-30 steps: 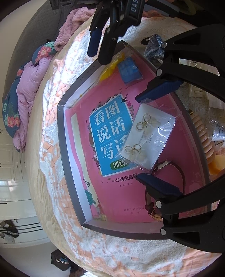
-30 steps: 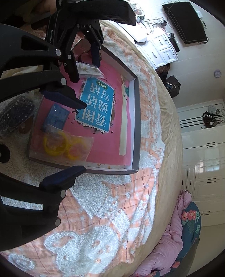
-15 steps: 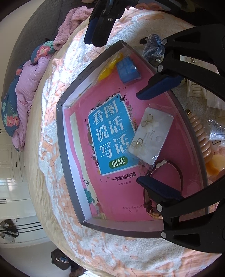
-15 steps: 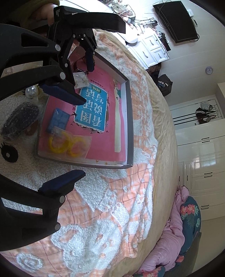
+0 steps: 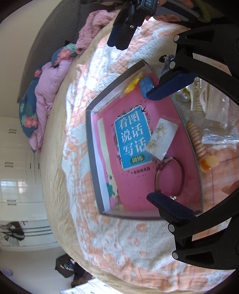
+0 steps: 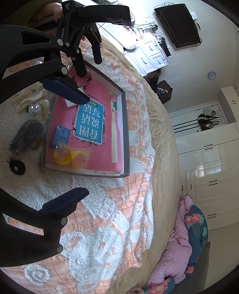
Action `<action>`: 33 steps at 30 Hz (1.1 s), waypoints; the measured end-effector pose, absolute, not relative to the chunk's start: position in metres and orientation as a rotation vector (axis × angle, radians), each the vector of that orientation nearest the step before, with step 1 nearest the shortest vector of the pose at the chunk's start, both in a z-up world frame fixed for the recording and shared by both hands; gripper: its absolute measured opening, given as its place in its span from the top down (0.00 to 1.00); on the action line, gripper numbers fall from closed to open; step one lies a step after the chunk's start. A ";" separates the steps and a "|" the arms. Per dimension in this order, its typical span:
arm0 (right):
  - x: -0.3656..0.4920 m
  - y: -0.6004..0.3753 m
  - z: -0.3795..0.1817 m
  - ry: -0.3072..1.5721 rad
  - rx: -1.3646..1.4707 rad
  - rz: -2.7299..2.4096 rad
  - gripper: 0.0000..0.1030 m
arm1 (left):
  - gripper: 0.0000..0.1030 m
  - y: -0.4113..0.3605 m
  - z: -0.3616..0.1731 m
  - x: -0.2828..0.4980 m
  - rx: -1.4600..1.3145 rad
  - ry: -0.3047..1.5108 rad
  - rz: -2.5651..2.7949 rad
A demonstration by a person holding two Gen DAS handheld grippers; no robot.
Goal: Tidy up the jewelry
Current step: 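Open both tools and withdraw them from the box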
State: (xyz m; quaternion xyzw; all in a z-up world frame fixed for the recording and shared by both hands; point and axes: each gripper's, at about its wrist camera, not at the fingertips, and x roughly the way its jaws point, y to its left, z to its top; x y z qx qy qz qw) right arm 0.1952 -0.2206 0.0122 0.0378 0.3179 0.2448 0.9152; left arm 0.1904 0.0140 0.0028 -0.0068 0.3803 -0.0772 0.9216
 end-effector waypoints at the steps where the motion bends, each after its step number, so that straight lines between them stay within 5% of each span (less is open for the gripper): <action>1: 0.193 -0.220 0.015 0.647 0.079 0.507 0.11 | 0.09 0.018 0.006 0.187 -0.027 0.777 -0.152; 33: 0.131 -0.207 0.068 0.565 0.043 0.629 0.07 | 0.09 0.045 0.057 0.107 -0.094 0.672 -0.079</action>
